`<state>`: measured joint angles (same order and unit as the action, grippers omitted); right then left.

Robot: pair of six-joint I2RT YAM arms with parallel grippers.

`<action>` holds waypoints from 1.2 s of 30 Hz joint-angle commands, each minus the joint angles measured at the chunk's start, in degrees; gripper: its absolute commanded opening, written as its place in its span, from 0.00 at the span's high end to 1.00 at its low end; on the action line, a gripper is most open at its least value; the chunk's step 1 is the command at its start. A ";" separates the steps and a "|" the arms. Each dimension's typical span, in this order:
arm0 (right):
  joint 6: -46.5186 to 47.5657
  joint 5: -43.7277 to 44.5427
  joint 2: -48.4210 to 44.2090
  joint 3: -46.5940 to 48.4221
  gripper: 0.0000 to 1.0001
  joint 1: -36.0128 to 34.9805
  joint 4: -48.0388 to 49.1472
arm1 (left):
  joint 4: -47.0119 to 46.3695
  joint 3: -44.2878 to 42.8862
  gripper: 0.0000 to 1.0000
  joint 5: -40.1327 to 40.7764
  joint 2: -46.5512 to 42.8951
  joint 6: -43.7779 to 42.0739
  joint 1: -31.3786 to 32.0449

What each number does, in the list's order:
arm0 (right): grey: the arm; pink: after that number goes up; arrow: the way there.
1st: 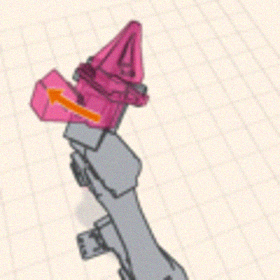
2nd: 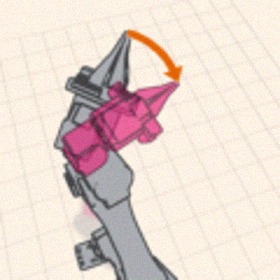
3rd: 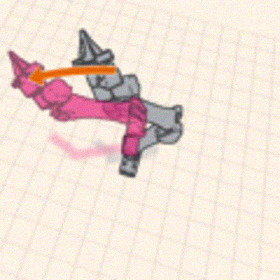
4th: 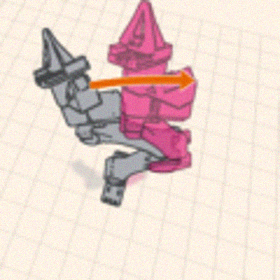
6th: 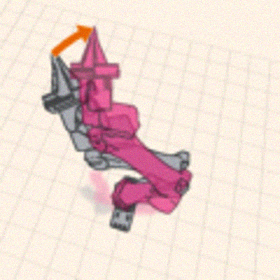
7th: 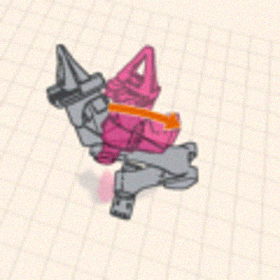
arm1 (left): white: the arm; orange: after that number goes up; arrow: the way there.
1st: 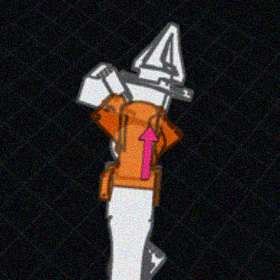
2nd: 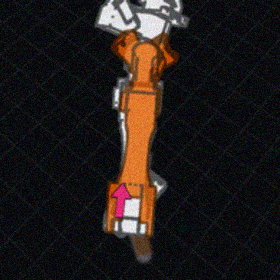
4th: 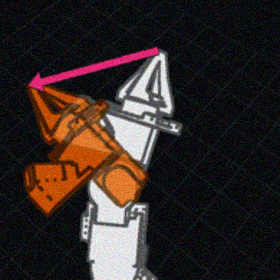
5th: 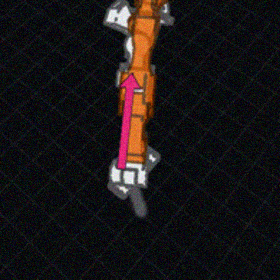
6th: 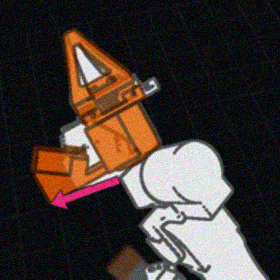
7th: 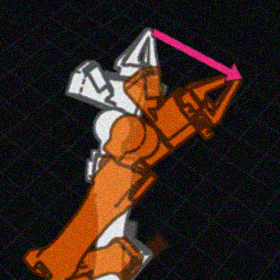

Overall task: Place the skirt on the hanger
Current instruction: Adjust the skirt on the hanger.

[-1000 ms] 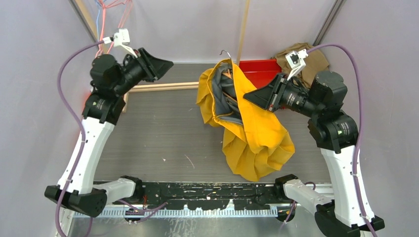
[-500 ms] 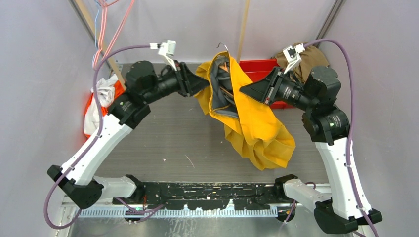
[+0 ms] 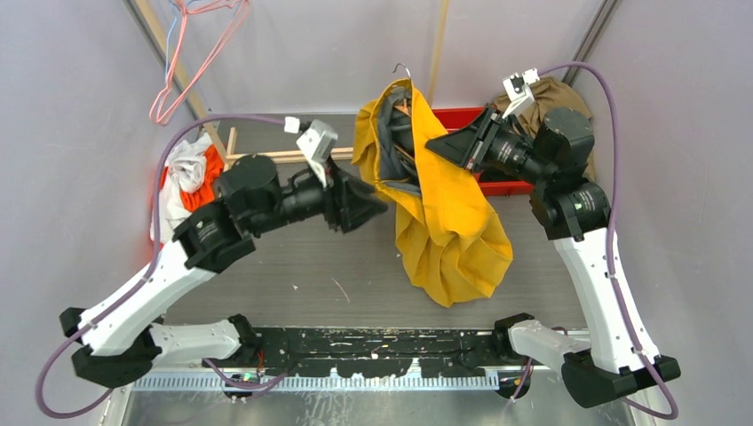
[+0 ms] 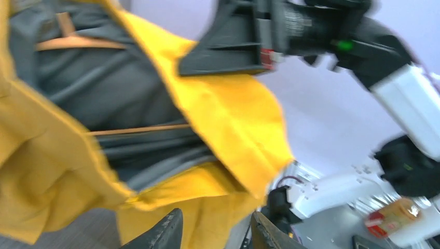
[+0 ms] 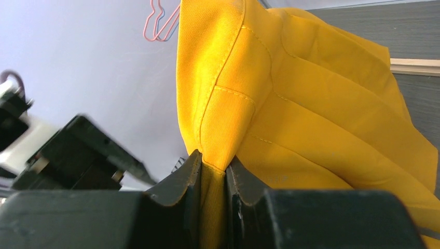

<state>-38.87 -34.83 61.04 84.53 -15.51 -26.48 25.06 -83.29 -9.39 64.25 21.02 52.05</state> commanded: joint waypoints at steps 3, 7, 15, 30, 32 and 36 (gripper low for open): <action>-3.65 2.99 -0.14 2.90 0.99 0.18 13.03 | -8.91 8.96 0.34 -6.03 -5.76 -0.52 3.43; -4.17 3.49 -0.69 2.39 0.99 0.17 14.55 | -9.89 10.40 0.06 -2.32 -4.68 11.07 3.49; -4.26 3.10 -2.13 -0.05 0.99 0.17 17.04 | -16.30 11.83 0.02 4.49 0.93 22.15 4.01; -3.86 1.57 -5.05 -3.41 0.99 0.12 18.91 | -19.64 14.49 0.00 19.98 -0.85 25.28 3.94; -4.04 1.40 -5.43 -4.04 0.99 0.12 19.32 | -20.97 14.04 0.00 19.81 0.61 25.81 3.95; -4.06 1.63 -6.34 -4.80 0.99 0.12 19.37 | -21.47 12.50 0.01 18.53 3.15 26.51 3.97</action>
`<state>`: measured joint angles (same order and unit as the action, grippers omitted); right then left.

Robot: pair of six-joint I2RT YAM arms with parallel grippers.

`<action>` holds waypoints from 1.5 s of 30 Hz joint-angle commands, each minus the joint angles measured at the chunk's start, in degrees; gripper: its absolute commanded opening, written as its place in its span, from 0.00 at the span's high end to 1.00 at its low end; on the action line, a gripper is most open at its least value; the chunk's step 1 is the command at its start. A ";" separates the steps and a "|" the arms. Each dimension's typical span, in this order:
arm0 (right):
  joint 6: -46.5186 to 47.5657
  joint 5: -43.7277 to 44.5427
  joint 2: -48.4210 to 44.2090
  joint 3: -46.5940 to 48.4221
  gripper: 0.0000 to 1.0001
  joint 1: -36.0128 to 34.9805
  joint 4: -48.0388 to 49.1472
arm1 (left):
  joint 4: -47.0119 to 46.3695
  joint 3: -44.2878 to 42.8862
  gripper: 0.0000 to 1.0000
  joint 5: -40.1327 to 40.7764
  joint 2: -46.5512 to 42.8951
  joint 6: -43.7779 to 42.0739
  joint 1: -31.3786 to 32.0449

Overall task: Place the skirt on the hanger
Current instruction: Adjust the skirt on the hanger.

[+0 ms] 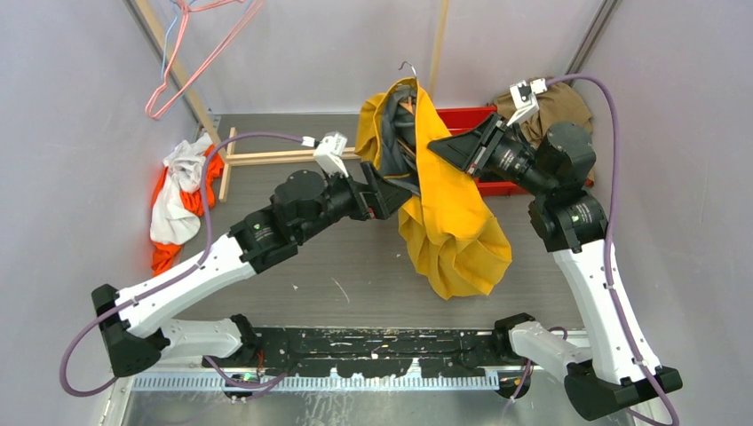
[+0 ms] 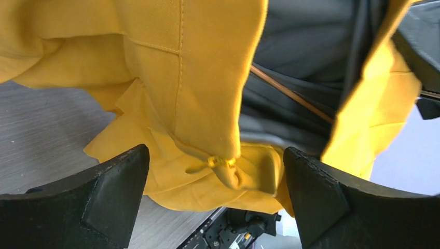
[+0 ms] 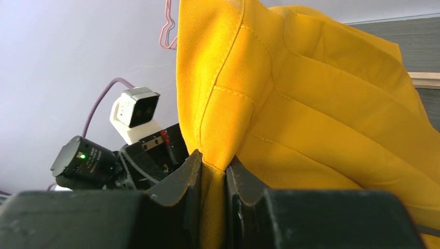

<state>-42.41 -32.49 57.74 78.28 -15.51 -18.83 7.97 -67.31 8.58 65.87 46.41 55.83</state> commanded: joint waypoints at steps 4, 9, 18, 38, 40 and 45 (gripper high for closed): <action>-0.88 -0.56 -3.55 0.79 0.99 0.19 12.37 | -4.49 -3.78 0.01 0.72 3.03 1.40 0.18; 0.35 0.32 -4.21 0.59 0.99 0.13 11.39 | -4.93 -3.26 0.57 0.66 2.41 -0.36 0.07; 4.69 1.36 -3.73 2.93 0.99 0.21 6.70 | 4.92 -3.51 1.00 -1.46 -3.49 -2.17 -5.65; 5.98 -0.28 -2.82 5.28 0.99 0.20 1.97 | 7.56 -2.69 1.00 -26.47 -4.82 0.66 -28.67; 4.95 -1.26 -2.88 3.23 0.99 0.18 3.43 | 8.20 -3.90 1.00 -28.11 -3.19 0.09 -28.65; 3.46 -2.55 -4.95 -4.59 0.99 0.15 6.26 | 8.24 -3.30 1.00 -30.47 -2.02 -0.40 -28.67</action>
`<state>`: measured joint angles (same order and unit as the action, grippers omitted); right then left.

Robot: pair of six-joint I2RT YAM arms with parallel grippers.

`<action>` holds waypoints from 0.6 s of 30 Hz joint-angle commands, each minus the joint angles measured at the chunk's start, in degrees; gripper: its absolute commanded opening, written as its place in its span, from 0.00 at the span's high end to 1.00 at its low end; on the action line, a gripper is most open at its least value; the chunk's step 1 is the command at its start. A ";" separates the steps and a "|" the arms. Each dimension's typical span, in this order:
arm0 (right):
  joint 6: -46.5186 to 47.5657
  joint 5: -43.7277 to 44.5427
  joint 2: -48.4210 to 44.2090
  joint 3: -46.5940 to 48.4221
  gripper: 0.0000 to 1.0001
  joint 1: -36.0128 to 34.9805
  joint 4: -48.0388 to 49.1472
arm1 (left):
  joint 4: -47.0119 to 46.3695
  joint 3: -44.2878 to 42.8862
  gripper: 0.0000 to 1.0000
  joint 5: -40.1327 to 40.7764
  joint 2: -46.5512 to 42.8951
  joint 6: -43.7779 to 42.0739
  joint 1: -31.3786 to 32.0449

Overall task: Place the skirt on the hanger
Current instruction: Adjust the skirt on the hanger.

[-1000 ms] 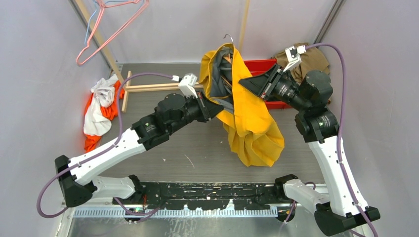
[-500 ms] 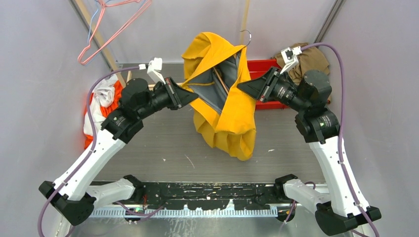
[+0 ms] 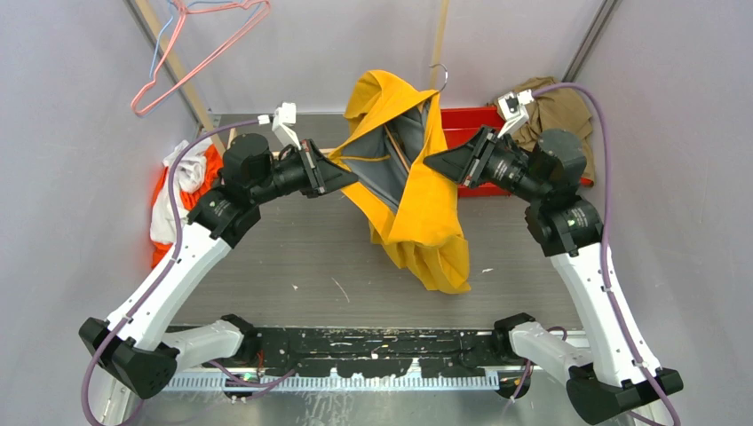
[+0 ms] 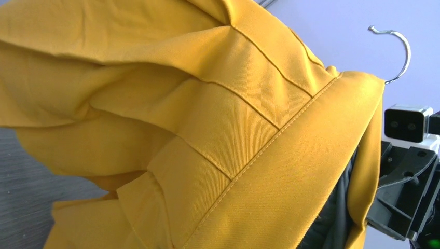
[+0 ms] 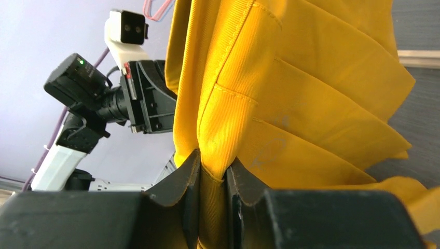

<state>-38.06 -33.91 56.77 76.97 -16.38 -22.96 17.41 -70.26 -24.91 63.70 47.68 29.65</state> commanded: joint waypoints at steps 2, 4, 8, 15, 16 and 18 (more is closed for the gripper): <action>-3.51 -1.88 -5.03 -9.01 0.99 1.06 15.44 | -0.53 1.23 1.00 3.79 -0.35 -2.17 -2.49; -7.70 -2.29 -4.98 -14.79 0.99 0.73 21.61 | -1.12 3.40 1.00 4.49 -1.35 -1.89 -2.49; -14.98 -1.37 -2.63 -25.96 0.99 -1.77 37.52 | 1.13 5.51 1.00 6.57 -2.86 -3.31 -2.57; -20.79 6.38 5.03 -41.01 0.99 -7.56 61.45 | 5.20 10.19 1.00 11.22 -3.46 -6.74 -3.26; -20.37 7.20 5.98 -43.17 0.99 -7.68 63.13 | 4.55 11.54 1.00 11.37 -2.97 -6.74 -3.35; -17.78 7.98 7.88 -45.55 0.99 -7.78 62.73 | 2.22 14.73 1.00 11.06 -1.43 -6.32 -3.45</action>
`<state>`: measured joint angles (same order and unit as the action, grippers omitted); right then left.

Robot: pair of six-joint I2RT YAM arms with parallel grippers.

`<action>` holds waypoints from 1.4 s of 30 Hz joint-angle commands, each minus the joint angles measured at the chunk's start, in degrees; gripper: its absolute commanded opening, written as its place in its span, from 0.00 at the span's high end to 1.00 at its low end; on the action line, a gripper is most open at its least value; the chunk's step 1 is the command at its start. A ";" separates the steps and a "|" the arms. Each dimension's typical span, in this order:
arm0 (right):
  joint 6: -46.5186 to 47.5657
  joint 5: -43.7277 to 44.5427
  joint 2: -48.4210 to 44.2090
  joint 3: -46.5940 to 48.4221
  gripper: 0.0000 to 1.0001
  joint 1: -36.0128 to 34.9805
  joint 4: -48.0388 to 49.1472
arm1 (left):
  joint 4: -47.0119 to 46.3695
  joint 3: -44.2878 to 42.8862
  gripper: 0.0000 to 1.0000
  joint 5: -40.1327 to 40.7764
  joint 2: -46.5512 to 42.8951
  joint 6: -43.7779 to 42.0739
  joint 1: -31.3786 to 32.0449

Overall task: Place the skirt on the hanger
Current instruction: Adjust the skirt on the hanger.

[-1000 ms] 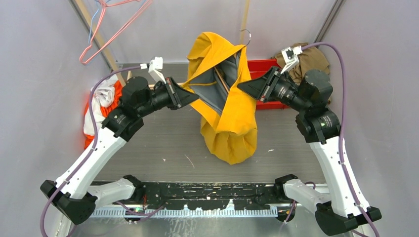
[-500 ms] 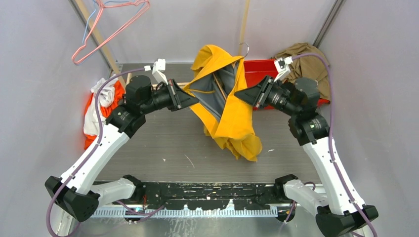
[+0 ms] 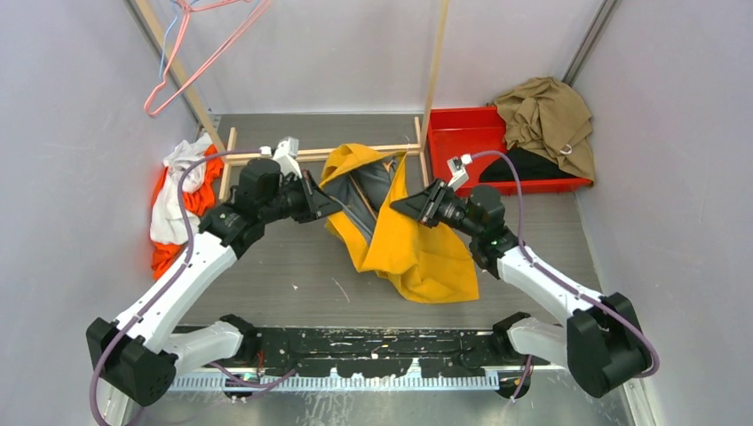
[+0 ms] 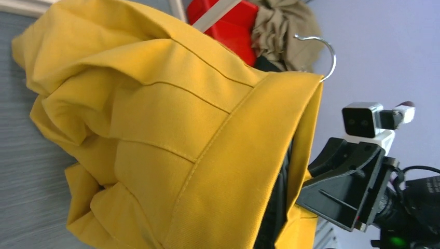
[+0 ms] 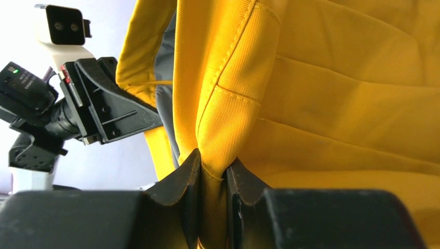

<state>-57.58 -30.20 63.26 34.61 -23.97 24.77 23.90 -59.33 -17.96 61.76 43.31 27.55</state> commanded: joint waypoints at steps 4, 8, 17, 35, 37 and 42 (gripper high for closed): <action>7.62 5.70 3.85 -5.72 0.99 -0.13 7.87 | -10.22 10.13 1.00 2.59 5.55 -0.48 -1.35; 10.56 5.80 7.18 -7.74 0.99 -0.23 3.33 | -15.37 14.77 1.00 0.54 9.16 0.83 -1.36; 16.11 9.53 16.68 -5.94 0.90 -0.09 -8.37 | -20.27 16.34 1.00 -1.89 13.15 1.86 -0.62; 17.41 2.77 27.88 4.03 0.49 1.03 -3.79 | -24.79 18.40 1.00 -6.08 16.28 2.30 -0.35; 16.91 2.56 29.36 4.84 0.51 1.02 -2.45 | -25.39 18.45 1.00 -6.57 16.69 2.38 -0.39; 16.97 4.46 28.54 5.18 0.98 1.00 -1.26 | -25.42 18.04 1.00 -7.66 16.99 2.52 -0.35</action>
<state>-40.84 -27.18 93.56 37.50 -23.18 19.09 0.82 -41.21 -23.68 78.76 45.54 27.46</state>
